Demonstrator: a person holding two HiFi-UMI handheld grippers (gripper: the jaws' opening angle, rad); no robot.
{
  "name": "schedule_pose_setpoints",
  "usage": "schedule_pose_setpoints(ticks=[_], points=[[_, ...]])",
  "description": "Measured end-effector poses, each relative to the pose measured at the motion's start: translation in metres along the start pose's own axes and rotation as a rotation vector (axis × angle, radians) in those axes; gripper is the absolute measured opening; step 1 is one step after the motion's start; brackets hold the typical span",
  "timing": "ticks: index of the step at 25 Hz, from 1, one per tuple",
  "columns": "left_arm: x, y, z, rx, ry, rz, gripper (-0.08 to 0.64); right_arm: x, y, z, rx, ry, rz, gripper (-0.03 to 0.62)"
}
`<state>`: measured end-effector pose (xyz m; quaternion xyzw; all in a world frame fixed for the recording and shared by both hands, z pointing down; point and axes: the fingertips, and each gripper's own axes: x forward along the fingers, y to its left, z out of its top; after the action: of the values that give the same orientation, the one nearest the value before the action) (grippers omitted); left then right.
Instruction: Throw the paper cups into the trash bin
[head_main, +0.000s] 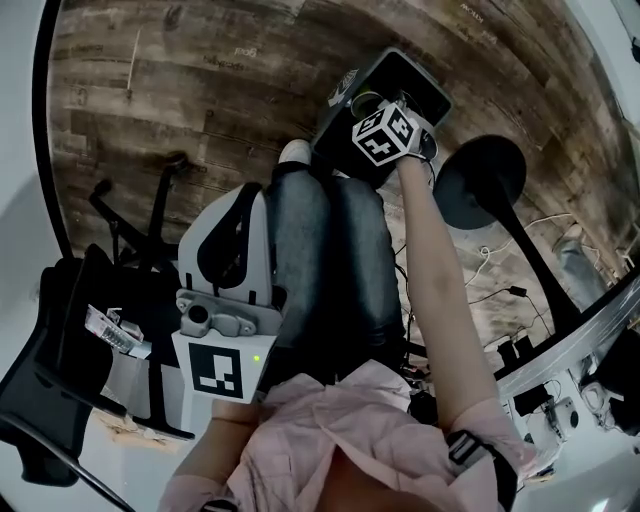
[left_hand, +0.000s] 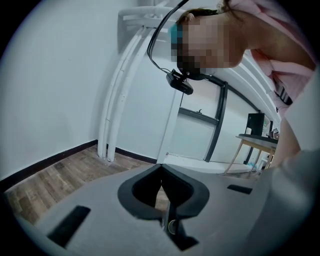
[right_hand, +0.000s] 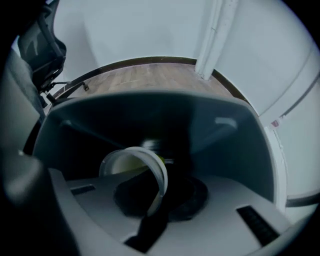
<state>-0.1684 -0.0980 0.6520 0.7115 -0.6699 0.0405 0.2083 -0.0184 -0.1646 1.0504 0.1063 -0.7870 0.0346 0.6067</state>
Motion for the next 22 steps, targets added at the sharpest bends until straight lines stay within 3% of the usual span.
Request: schedule_pose_setpoints(ticks=[5,14,17,22], points=[[0.007,0.001,-0.012,0.0,0.001,-0.002,0.015,0.021,0.011,0.004,-0.136,0.031,0.032,0.041],[0.01,0.0,-0.011,-0.003,-0.007,-0.015,0.015,0.027,0.019,0.004,-0.138,0.03,0.082,0.048],[0.01,0.001,-0.01,-0.003,-0.01,-0.015,0.015,0.029,0.018,0.001,-0.102,0.047,0.11,0.111],[0.007,0.003,-0.01,-0.005,-0.008,-0.02,0.015,0.026,0.013,0.0,-0.049,0.049,0.112,0.127]])
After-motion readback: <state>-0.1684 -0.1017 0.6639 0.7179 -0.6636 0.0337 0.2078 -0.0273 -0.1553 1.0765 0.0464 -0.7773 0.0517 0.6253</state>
